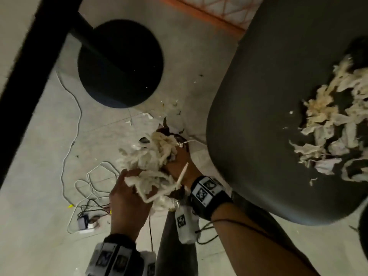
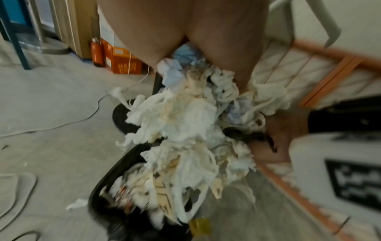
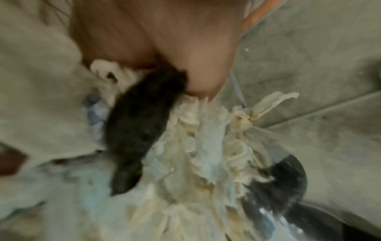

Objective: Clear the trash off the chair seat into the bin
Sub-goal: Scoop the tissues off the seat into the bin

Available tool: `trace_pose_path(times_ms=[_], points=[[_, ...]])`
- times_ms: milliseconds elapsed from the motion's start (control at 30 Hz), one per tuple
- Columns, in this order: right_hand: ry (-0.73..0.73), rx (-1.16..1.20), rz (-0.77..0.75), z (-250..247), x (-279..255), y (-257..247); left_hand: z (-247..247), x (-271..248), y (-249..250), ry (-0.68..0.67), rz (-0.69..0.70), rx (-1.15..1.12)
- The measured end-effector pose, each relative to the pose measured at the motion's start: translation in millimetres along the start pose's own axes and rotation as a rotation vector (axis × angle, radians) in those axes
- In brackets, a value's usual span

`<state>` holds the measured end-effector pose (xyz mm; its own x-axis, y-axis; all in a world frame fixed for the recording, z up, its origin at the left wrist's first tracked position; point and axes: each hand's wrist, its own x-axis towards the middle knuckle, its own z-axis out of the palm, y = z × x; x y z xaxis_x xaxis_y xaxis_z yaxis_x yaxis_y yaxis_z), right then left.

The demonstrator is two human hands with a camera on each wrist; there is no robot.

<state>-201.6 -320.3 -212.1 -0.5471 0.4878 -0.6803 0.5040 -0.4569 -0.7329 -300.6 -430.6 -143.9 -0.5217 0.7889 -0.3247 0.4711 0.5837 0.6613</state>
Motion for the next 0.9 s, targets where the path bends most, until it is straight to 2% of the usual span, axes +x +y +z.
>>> trace_pose_path(times_ms=[100, 133, 200, 267, 333, 400, 467, 533, 567, 667, 733, 800, 900], points=[[0.010, -0.367, -0.026, 23.9, 64.6, 67.6, 60.3, 39.7, -58.9, -0.042, -0.014, 0.085], [0.013, -0.409, 0.005, 25.8, 78.5, 81.9, 79.8, 49.7, -79.6, -0.093, -0.035, 0.111], [0.084, -0.359, 0.174, 26.3, 105.9, 115.7, 116.1, 69.6, -118.9, -0.211, -0.032, 0.214], [0.050, -0.362, 0.260, 27.5, 130.2, 150.8, 145.8, 88.5, -145.8, -0.334, -0.043, 0.307], [0.035, -0.400, 0.200, 33.4, 148.1, 164.9, 167.8, 105.6, -163.6, -0.392, -0.106, 0.384], [0.180, -0.460, 0.039, 42.0, 172.3, 178.3, 181.6, 119.4, -172.1, -0.451, -0.179, 0.465], [0.241, -0.520, 0.038, 43.5, 187.9, 181.7, 193.5, 131.7, -180.0, -0.518, -0.212, 0.537], [0.191, -0.484, 0.069, 42.6, 192.2, 183.3, 200.0, 141.0, -187.8, -0.569, -0.188, 0.617], [0.154, -0.464, 0.084, 41.0, 188.7, 182.3, 200.7, 142.9, -188.1, -0.584, -0.184, 0.645], [0.241, -0.413, 0.017, 41.3, 179.6, 176.4, 197.3, 140.8, -186.4, -0.612, -0.204, 0.610], [0.205, -0.246, 0.106, 40.4, 168.2, 159.0, 188.5, 133.5, -181.3, -0.594, -0.209, 0.544], [0.148, -0.118, 0.231, 40.9, 154.3, 147.9, 174.0, 122.5, -173.1, -0.520, -0.223, 0.505], [0.309, 0.060, 0.280, 35.7, 127.2, 139.7, 148.7, 102.1, -164.4, -0.389, -0.180, 0.531]])
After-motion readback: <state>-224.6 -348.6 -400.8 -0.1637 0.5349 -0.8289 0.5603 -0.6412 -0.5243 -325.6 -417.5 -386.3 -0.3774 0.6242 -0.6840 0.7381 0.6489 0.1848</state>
